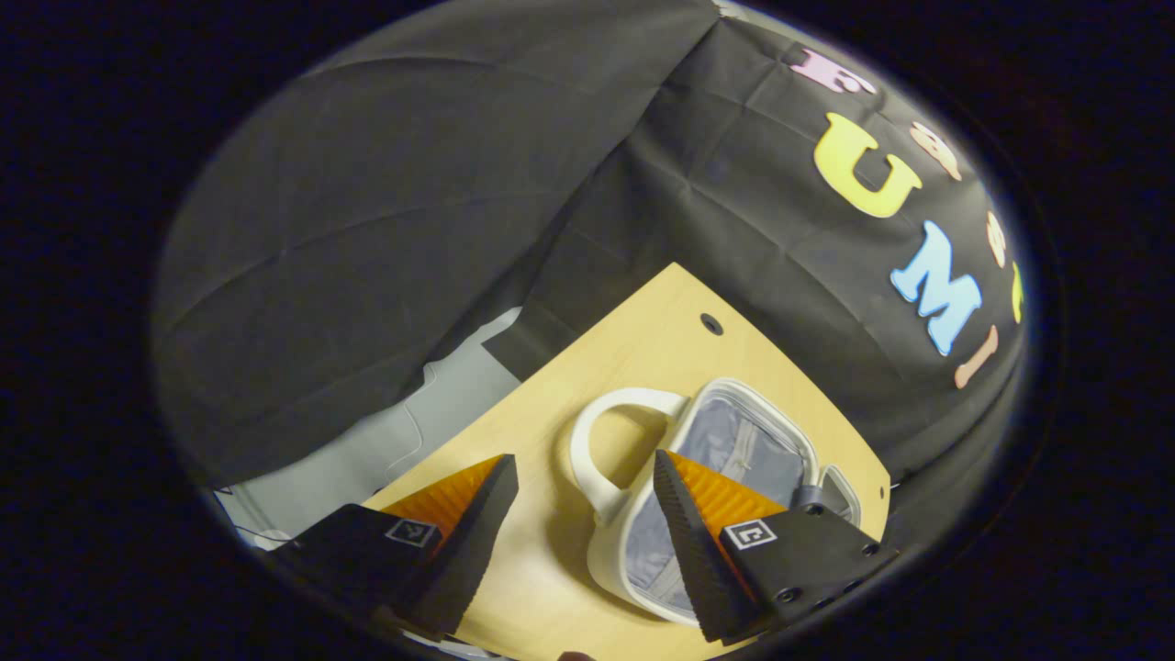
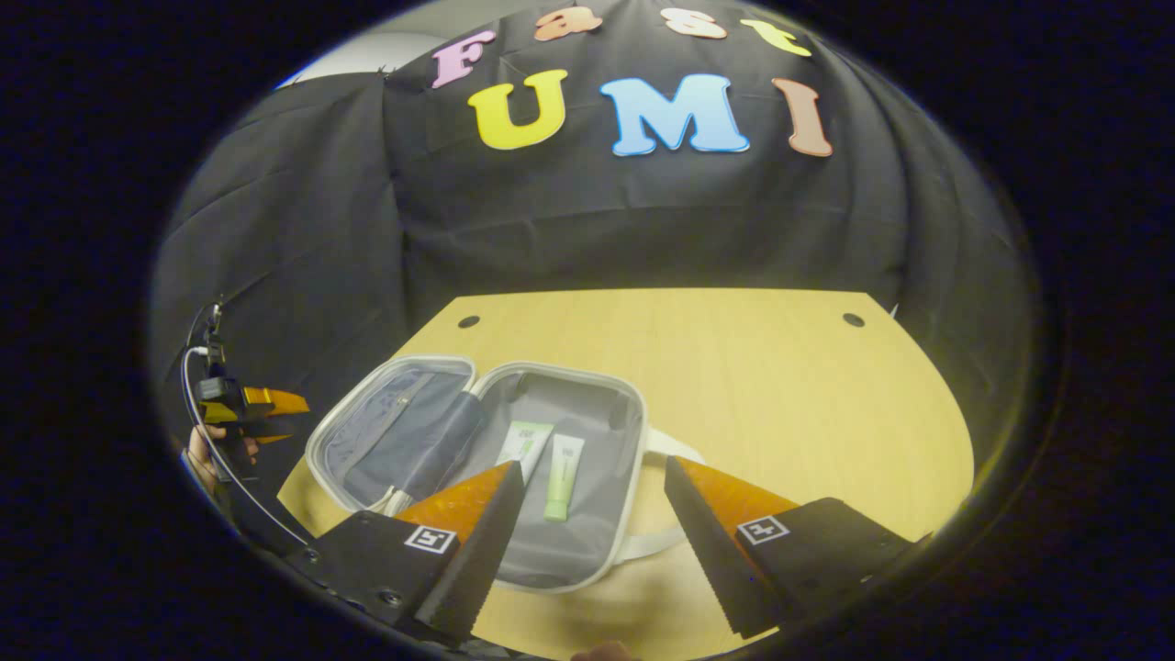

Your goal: First open the suitcase, pack the skin care products into it, and then close the suitcase.

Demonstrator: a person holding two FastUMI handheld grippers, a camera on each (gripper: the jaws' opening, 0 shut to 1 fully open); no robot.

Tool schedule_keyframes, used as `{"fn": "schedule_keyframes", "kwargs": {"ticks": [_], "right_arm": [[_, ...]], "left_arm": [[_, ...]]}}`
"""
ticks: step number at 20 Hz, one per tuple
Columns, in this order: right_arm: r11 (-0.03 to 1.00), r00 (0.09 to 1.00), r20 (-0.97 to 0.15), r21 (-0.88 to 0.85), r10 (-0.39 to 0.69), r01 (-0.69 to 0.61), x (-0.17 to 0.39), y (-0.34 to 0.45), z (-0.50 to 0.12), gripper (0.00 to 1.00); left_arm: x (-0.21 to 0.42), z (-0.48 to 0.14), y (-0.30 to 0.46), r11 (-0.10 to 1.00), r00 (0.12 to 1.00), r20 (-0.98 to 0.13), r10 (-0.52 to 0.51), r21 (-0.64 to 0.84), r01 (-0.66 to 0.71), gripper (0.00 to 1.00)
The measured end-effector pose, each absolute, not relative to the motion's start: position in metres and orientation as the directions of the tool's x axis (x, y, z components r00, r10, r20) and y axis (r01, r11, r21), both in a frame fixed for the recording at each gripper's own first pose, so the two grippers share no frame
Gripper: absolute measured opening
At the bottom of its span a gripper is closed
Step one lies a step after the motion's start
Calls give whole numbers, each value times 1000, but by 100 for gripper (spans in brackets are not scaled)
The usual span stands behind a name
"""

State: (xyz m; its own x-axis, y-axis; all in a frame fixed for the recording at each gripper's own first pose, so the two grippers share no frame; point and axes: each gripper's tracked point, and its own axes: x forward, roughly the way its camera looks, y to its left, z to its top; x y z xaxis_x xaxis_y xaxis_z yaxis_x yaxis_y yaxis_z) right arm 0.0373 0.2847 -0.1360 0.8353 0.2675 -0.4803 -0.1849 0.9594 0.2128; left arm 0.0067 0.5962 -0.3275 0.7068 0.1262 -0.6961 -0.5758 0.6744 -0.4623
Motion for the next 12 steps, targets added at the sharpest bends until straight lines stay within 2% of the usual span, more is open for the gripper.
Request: {"fn": "schedule_keyframes", "kwargs": {"ticks": [3,4,5,6,7,9,10,11,12], "right_arm": [[972,847,-486,193,216,-137,31,266,-134,95],[975,847,-492,185,200,-123,28,262,-136,95],[977,845,-501,182,188,-110,26,260,-140,95],[978,844,-505,182,179,-99,23,258,-141,95],[979,845,-506,181,175,-95,19,257,-142,95],[983,853,-497,162,158,-88,15,253,-139,95],[986,862,-485,146,145,-83,14,250,-135,95],[988,870,-474,134,135,-80,13,249,-131,95],[989,878,-461,128,130,-79,12,248,-127,95]], "left_arm": [[20,-356,602,624,694,-719,31,-529,-576,97],[24,-363,604,610,691,-723,6,-545,-576,94],[27,-370,605,596,689,-725,-18,-561,-575,96],[30,-377,606,581,688,-725,-38,-576,-575,90],[34,-379,605,563,695,-716,-62,-600,-568,96],[42,-376,606,534,728,-681,-83,-647,-545,99],[46,-377,603,521,740,-666,-99,-667,-532,93],[49,-376,598,505,749,-652,-122,-690,-518,92],[54,-375,594,488,762,-631,-145,-715,-500,82]]}}
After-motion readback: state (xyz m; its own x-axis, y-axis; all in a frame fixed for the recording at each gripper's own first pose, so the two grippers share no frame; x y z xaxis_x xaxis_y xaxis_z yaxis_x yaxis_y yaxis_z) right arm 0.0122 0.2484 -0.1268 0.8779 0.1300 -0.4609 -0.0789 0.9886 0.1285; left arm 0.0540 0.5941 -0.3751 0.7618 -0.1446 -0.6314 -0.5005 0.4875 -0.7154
